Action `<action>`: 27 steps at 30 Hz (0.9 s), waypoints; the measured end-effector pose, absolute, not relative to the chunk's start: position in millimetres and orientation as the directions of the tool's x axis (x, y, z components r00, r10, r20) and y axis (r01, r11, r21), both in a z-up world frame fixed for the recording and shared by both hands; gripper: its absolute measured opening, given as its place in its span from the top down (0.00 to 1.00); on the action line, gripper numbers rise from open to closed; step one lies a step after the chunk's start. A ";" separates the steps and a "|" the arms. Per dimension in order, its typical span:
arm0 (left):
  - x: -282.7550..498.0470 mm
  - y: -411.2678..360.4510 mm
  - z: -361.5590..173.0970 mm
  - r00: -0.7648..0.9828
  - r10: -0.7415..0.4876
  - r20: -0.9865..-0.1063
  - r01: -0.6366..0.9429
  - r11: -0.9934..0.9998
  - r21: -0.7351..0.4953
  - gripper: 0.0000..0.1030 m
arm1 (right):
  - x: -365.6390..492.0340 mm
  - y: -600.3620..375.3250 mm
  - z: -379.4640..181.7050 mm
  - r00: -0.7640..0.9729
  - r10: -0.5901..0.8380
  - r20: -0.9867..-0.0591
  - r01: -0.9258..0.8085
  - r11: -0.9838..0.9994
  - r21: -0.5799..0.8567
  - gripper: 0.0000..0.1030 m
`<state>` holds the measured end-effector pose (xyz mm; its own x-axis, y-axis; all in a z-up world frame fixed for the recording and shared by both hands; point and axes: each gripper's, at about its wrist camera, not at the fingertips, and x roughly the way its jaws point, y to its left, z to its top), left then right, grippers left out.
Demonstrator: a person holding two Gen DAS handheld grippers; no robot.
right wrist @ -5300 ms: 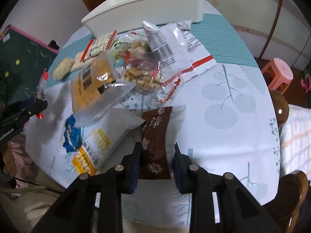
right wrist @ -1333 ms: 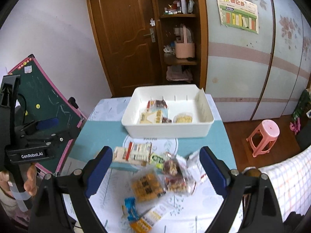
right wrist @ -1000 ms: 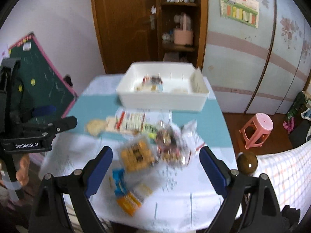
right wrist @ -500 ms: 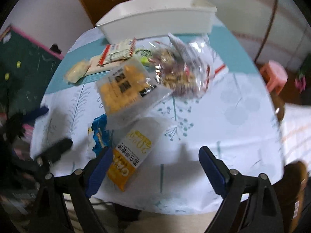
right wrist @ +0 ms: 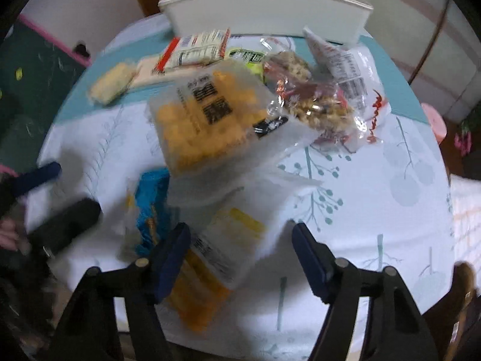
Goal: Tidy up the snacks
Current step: 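Grasp the blue wafer packet with the left tool while the right tool grasps the oat bar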
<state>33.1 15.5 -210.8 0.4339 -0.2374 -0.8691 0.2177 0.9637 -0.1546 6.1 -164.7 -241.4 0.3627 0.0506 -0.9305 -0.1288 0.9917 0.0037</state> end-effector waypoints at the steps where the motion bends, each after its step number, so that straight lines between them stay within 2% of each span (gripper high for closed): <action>1: 35.0 15.6 -212.4 0.428 -0.236 -0.872 0.209 0.965 -0.159 0.09 | 4.0 -161.7 -242.2 0.372 0.023 -0.928 -0.150 0.988 -0.035 0.41; 6: 40.4 2.7 -226.2 0.375 -0.200 -0.905 0.206 0.970 -0.129 0.09 | -5.5 -171.1 -243.1 0.391 0.040 -0.920 -0.173 0.985 -0.030 0.55; 15: 43.1 -36.1 -252.0 0.296 -0.157 -0.942 0.272 0.959 -0.074 0.09 | -20.5 -203.1 -242.2 0.413 0.071 -0.908 -0.159 0.987 0.004 0.59; 18: 46.1 -39.7 -258.6 0.284 -0.143 -0.948 0.270 0.961 -0.064 0.16 | -11.4 -207.6 -239.4 0.415 0.091 -0.905 -0.160 0.987 0.026 0.60; 21: 48.9 -44.8 -257.6 0.311 -0.106 -0.945 0.268 0.963 -0.020 0.39 | -14.4 -206.7 -239.1 0.423 0.086 -0.902 -0.166 0.986 0.016 0.59; 23: 48.0 -50.0 -255.5 0.325 -0.112 -0.939 0.273 0.962 -0.020 0.64 | -17.2 -205.2 -239.5 0.438 0.083 -0.895 -0.170 0.985 0.008 0.59; 27: 46.8 -51.9 -255.1 0.335 -0.128 -0.933 0.272 0.962 -0.034 0.71 | -18.5 -209.8 -240.1 0.447 0.101 -0.889 -0.170 0.985 0.026 0.59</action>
